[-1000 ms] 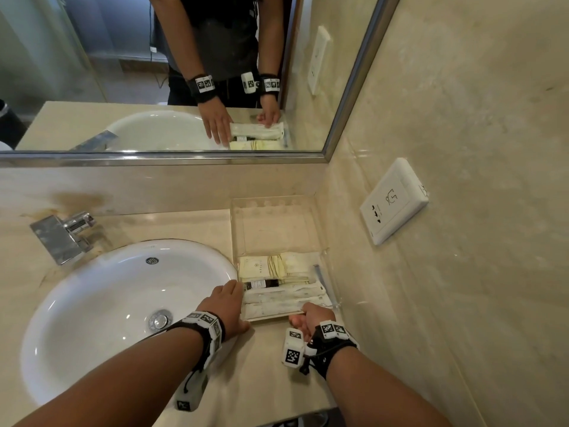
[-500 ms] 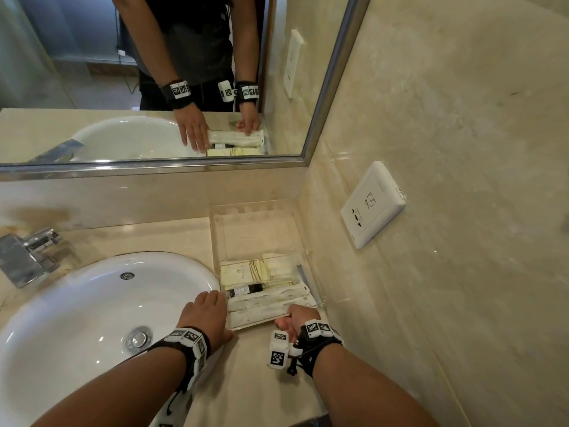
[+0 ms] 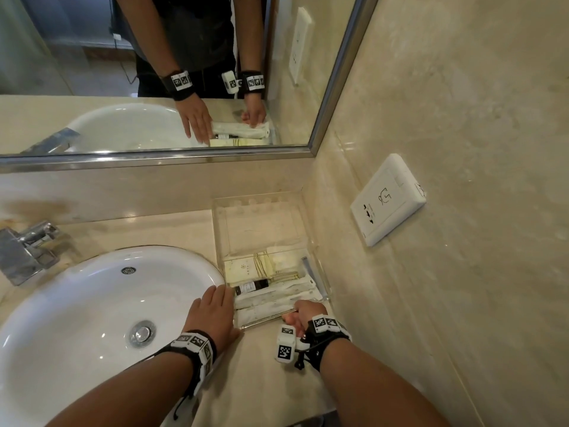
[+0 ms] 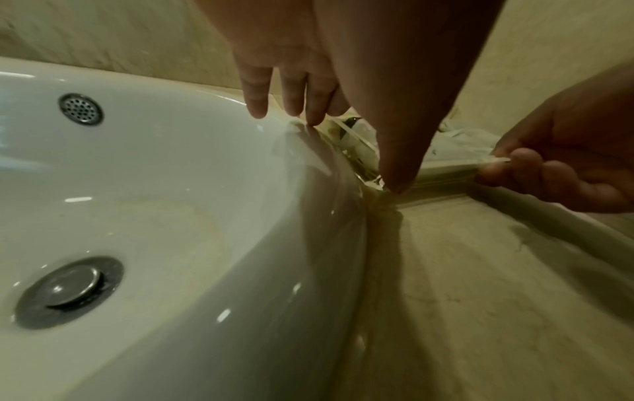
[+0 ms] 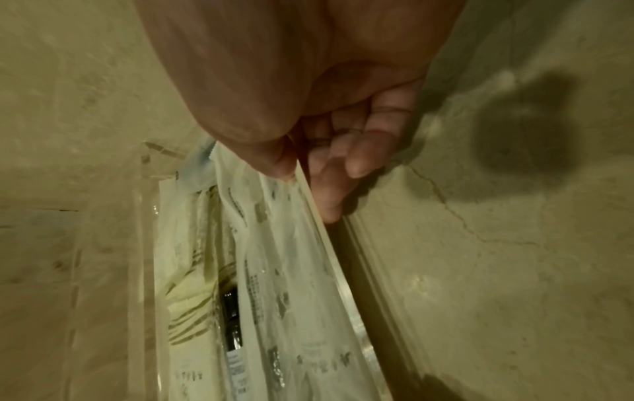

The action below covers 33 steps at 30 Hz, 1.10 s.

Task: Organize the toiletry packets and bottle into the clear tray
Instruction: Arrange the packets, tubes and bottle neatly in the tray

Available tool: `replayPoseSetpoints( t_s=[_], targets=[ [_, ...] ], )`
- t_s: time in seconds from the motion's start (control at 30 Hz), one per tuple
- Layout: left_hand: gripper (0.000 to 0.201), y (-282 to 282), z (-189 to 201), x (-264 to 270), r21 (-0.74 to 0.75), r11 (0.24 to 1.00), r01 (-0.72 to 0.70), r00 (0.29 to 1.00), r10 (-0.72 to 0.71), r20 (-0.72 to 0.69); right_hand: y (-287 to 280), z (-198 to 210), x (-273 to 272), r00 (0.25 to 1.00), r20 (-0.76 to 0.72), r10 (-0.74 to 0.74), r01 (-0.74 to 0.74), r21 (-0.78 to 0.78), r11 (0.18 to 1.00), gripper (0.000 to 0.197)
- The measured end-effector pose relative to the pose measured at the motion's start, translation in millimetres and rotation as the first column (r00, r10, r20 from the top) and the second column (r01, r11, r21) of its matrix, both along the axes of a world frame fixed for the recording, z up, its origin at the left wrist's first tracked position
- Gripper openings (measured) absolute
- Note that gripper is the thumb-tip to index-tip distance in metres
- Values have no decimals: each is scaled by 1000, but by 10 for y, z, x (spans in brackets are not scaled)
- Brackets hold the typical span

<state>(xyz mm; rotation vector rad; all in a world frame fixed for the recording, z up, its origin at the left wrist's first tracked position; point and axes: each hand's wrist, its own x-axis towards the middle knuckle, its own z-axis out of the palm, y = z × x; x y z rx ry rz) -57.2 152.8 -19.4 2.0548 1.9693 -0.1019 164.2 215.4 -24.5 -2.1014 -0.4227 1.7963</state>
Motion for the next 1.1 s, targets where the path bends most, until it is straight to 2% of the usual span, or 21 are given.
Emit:
replayPoseSetpoints(
  t_s=[0.03,0.17,0.37,0.6,0.77,0.9,1.1],
  targets=[
    [92,-5,-3,4,2,1000,-2,1000,2,5,-1,5,1,1000,14,9,-9,-7,1000,12],
    [93,-4,5,-2,-10,1000,-5,1000,5,14,-24,3,20,988,133,79,-73,-49,996,21],
    [94,8,11,-37,-5,1000,-6,999,6,34,-10,0,-5,990,137,36,-29,-50,998,29],
    [90,90,52,-118,-9,1000,-17,999,18,47,82,55,-132,991,137,-1,6,-37,999,21],
    [91,160,54,-104,-40,999,-4,999,6,37,133,92,-112,993,105,48,-42,-60,997,16],
    [89,212,54,-129,-19,1000,8,1000,-7,23,151,31,-81,997,-21,73,-74,-20,997,40],
    [89,246,44,-140,-27,1000,4,1000,-4,10,193,47,-56,995,-55,83,-81,38,996,35]
  ],
)
